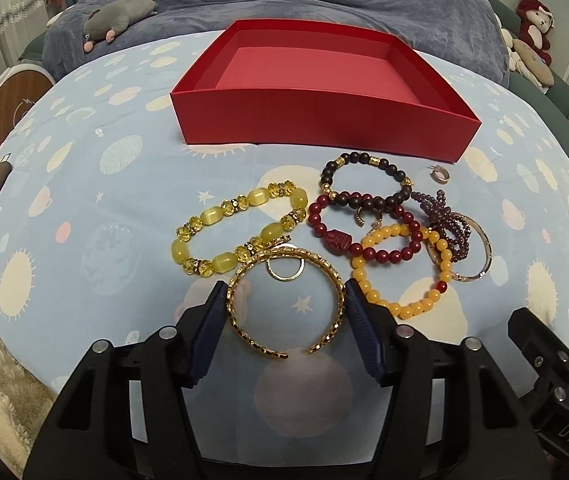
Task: Organize jewelry
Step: 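Grasp the twisted gold cuff with the left tool while the right tool approaches the dark garnet bracelet, then close the right tool on the dark garnet knotted bracelet while the left tool lifts the cuff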
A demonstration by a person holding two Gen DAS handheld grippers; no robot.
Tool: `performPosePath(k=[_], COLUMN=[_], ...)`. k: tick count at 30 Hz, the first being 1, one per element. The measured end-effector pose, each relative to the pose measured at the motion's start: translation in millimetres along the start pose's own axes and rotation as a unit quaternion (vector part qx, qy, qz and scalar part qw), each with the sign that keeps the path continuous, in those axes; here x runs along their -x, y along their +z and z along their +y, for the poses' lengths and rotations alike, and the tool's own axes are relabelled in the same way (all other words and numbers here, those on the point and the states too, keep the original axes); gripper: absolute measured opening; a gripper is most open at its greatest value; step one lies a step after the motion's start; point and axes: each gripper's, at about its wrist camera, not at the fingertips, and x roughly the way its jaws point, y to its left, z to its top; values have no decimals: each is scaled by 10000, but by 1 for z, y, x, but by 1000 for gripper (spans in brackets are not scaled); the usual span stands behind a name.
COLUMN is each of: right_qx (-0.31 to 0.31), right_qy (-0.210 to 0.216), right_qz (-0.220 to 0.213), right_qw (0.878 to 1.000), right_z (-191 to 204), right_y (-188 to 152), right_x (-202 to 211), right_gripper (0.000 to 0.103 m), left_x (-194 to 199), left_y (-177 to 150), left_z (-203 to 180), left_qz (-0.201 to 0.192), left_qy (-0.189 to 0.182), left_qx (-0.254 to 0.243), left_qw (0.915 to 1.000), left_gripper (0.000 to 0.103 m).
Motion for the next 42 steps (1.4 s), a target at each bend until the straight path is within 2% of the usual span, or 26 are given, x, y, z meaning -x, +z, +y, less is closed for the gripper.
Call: performPosePath(k=[6, 14, 19, 27, 29, 31, 34, 41, 42], right_qx=[89, 767, 791, 604, 719, 816, 832, 936, 911], right_qy=[160, 361, 524, 725, 645, 634, 710, 780, 824], right_qz=[31, -145, 119, 216, 213, 321, 426, 392, 386], right_qw=[9998, 9963, 9954, 9953, 9951, 9941, 9931, 9918, 9917], right_z=[5, 40, 50, 50, 56, 60, 65, 72, 71], right_y=[0, 21, 28, 42, 46, 48, 50, 55, 55], right_x=[3, 0, -18, -22, -28, -37, -46, -53, -52], right_gripper=[96, 96, 83, 81, 77, 62, 48, 35, 28], left_x=[12, 23, 24, 19, 18, 17, 18, 14, 13], left_y=[1, 3, 3, 2, 2, 1, 0, -1, -1], left_z=[11, 32, 41, 51, 52, 51, 50, 49, 49], left_qz=[-114, -265, -332, -275, -256, -248, -273, -222, -215], left_qy=[9, 266, 410, 310, 289, 285, 317, 259, 251], left_qx=[40, 144, 100, 310, 335, 324, 249, 272, 270], left_qw=[9999, 9992, 9986, 9987, 9987, 9988, 9988, 9990, 9991], left_gripper=[56, 56, 56, 56, 56, 56, 57, 57, 57])
